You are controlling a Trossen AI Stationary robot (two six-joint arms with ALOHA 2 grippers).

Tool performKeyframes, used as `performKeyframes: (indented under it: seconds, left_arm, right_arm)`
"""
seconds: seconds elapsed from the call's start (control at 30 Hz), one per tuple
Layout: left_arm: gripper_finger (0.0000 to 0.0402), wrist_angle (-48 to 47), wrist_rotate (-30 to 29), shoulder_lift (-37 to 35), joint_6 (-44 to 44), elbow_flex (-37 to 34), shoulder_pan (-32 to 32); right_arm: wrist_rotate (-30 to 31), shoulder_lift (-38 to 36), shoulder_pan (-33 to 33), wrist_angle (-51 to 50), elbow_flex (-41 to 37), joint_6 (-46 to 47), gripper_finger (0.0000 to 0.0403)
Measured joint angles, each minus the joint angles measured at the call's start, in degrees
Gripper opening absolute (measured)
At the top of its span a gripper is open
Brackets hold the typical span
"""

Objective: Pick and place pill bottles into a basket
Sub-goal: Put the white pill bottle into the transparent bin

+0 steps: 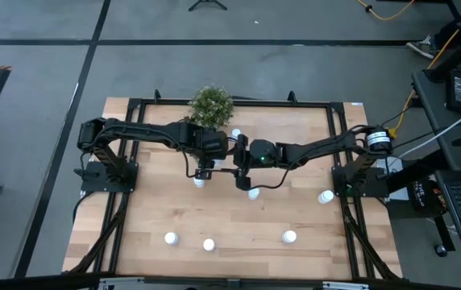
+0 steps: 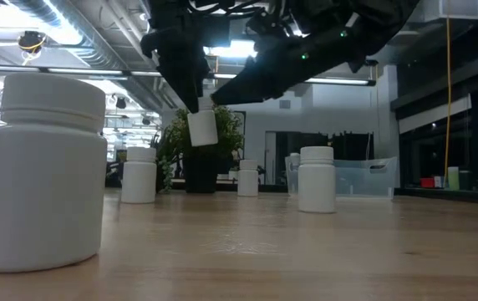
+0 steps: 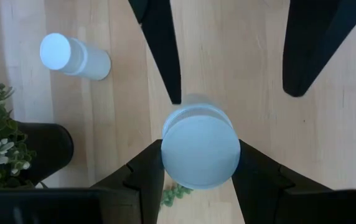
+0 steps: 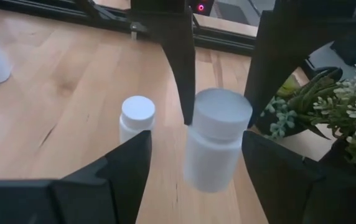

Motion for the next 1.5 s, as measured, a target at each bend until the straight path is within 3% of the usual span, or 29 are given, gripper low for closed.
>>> performKeyframes:
  seconds: [1.5]
  left_arm:
    - [0.0153, 1.8, 1.5, 0.0, 2.5, 2.5, -1.9]
  right_arm:
    - [-0.1, 3.0, -1.0, 1.7, 1.4, 1.5, 0.0250]
